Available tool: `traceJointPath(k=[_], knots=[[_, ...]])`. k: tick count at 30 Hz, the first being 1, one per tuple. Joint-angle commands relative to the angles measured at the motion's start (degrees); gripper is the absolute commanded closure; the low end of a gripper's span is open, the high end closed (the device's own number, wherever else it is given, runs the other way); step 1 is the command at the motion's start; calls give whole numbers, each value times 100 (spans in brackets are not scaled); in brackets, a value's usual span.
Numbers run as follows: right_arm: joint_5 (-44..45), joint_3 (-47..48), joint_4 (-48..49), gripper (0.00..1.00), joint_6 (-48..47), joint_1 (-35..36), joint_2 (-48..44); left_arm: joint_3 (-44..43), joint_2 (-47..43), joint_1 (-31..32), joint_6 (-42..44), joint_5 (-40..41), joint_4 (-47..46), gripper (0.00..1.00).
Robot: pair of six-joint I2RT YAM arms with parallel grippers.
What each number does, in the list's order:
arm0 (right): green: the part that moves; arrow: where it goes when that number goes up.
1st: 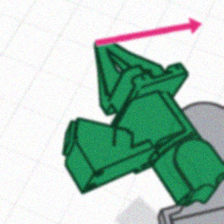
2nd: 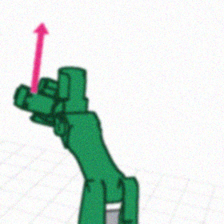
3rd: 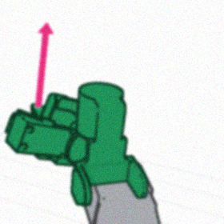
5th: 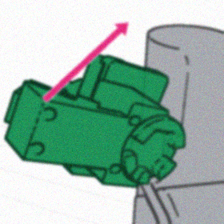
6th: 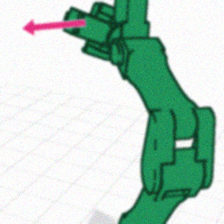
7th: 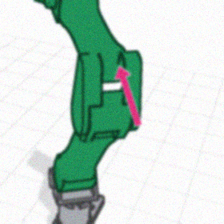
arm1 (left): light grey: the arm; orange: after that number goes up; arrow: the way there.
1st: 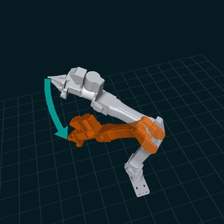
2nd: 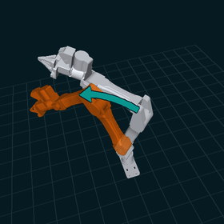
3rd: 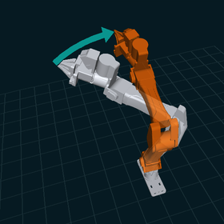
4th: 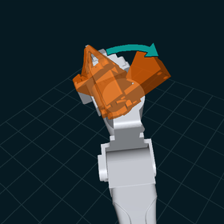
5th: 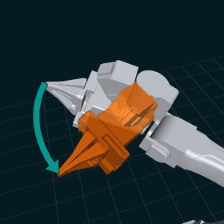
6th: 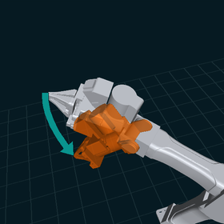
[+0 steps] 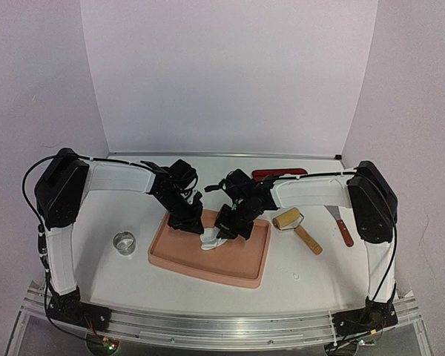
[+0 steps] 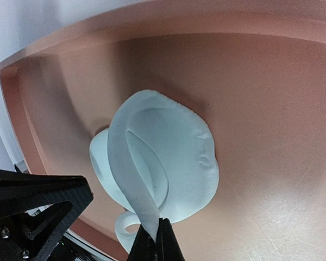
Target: Roll out the dumpling wrappers from the dough
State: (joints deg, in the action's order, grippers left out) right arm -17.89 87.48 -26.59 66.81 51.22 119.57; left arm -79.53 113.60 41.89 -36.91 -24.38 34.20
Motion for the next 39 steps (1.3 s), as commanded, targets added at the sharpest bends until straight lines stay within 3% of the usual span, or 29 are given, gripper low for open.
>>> traceJointPath(k=[1, 39], knots=[[2, 55, -2, 100, -88, 36, -65, -239, 167, -4, 49, -317, -321, 92], [148, 139, -188, 100, -164, 5, -496, -88, 326, 40, 184, -51, -309, 93]])
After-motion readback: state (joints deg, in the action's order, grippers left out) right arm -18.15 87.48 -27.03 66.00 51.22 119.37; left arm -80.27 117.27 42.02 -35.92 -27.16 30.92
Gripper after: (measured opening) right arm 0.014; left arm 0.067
